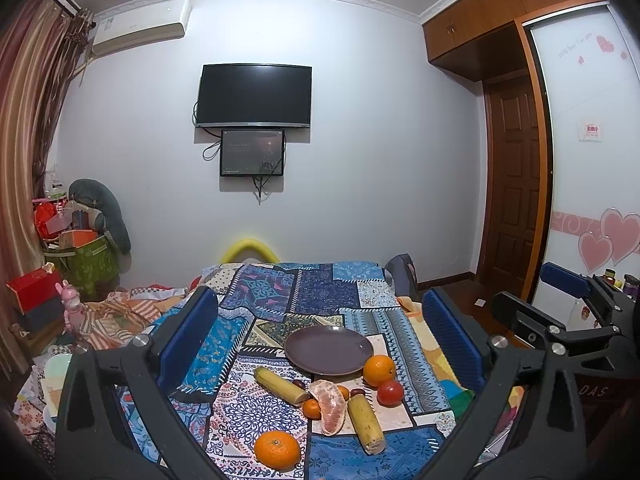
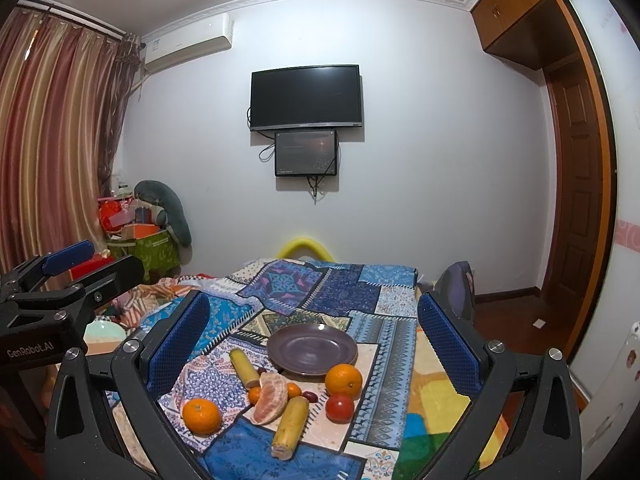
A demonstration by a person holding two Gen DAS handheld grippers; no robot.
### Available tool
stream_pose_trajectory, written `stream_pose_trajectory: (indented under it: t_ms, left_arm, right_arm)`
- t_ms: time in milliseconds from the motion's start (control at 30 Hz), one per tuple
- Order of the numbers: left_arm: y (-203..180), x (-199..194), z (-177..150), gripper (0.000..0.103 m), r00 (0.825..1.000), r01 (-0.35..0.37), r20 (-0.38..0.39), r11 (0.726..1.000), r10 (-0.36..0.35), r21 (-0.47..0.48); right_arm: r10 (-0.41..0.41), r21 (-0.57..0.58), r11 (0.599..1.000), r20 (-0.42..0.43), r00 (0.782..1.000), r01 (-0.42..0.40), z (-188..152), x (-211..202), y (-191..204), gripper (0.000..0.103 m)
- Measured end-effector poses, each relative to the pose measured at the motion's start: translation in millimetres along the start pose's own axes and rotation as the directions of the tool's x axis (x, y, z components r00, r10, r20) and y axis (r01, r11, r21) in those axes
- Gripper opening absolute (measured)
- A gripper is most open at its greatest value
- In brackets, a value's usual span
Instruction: Organize fruits
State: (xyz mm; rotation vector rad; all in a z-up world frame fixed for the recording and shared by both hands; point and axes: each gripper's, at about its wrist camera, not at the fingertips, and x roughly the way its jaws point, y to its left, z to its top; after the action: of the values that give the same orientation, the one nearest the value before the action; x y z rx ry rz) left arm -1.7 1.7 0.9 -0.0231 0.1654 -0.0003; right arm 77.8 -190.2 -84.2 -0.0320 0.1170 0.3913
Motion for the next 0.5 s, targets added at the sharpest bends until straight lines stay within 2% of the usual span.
stream_pose_trajectory:
  t_ms: [500]
  left_arm:
    - [0.9, -1.0, -0.1, 0.103, 1.0, 0.002, 0.002, 1.0, -0.002, -0.008]
  right_arm:
    - [-0.004, 0.01, 1.0, 0.005, 1.0, 0.004, -0.9, -0.2, -1.2, 0.103]
